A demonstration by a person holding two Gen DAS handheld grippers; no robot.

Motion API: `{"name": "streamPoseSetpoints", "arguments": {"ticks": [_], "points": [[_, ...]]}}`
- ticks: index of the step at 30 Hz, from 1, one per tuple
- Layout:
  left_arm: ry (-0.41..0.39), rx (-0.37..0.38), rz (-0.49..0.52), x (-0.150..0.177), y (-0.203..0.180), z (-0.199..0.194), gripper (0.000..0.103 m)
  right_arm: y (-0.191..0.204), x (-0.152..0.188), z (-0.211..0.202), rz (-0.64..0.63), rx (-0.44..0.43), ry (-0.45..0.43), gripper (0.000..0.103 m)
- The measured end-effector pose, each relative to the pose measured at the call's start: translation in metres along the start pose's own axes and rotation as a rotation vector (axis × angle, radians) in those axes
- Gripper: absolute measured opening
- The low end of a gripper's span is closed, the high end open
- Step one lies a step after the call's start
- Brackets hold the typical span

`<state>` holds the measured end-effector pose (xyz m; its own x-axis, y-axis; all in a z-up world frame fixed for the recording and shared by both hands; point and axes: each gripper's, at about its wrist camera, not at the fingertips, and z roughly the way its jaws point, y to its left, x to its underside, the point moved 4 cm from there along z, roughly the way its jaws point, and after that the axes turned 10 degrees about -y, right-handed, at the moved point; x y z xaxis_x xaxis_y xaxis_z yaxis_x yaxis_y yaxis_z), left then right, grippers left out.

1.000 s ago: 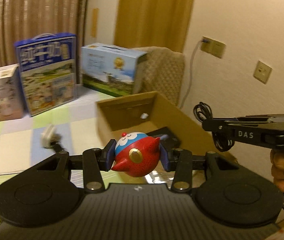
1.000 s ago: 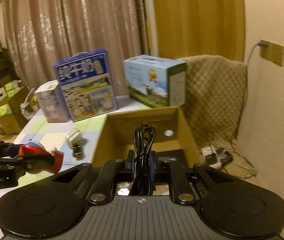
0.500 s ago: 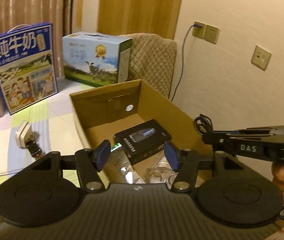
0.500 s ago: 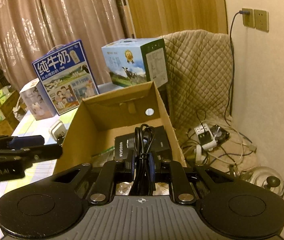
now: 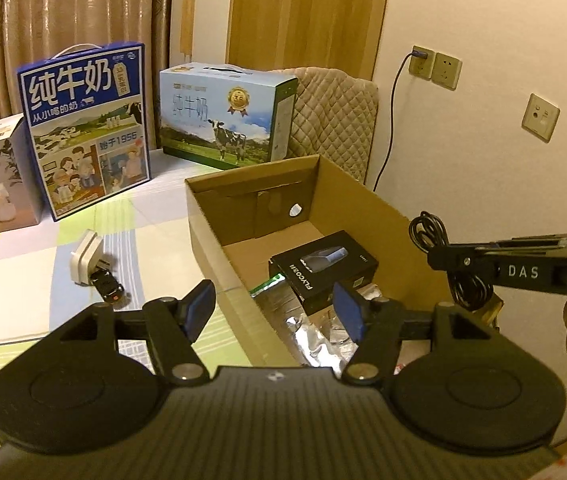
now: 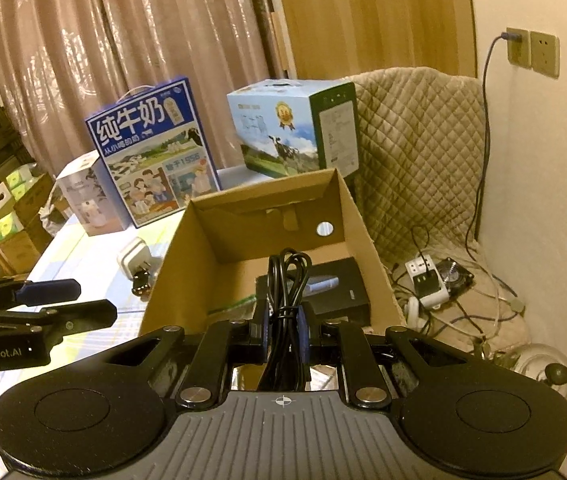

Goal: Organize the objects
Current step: 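Open the left tool to drop the figure while the right tool releases the cable, then withdraw both tools from the cardboard box back over the table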

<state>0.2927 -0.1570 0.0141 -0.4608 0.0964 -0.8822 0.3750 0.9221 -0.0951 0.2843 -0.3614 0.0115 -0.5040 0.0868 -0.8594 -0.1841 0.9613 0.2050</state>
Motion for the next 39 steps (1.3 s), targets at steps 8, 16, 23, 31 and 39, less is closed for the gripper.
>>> {"name": "streamPoseSetpoints", "arguments": {"ticks": [8, 16, 23, 31, 39], "points": [[-0.014, -0.012, -0.007, 0.0, 0.007, -0.012, 0.071, -0.001, -0.001, 0.004, 0.069, 0.014, -0.009, 0.05], [-0.027, -0.021, -0.016, 0.001, 0.019, -0.027, 0.075, 0.007, -0.005, -0.008, 0.066, 0.023, -0.028, 0.052], [-0.025, -0.054, -0.018, 0.007, 0.04, -0.042, 0.077, 0.04, -0.013, -0.012, 0.023, -0.01, -0.044, 0.052], [-0.027, -0.113, -0.032, 0.016, 0.079, -0.062, 0.083, 0.084, -0.009, -0.008, -0.03, -0.072, -0.046, 0.052], [-0.019, -0.217, -0.043, 0.038, 0.134, -0.078, 0.098, 0.122, 0.004, 0.003, -0.07, -0.13, -0.036, 0.052]]}}
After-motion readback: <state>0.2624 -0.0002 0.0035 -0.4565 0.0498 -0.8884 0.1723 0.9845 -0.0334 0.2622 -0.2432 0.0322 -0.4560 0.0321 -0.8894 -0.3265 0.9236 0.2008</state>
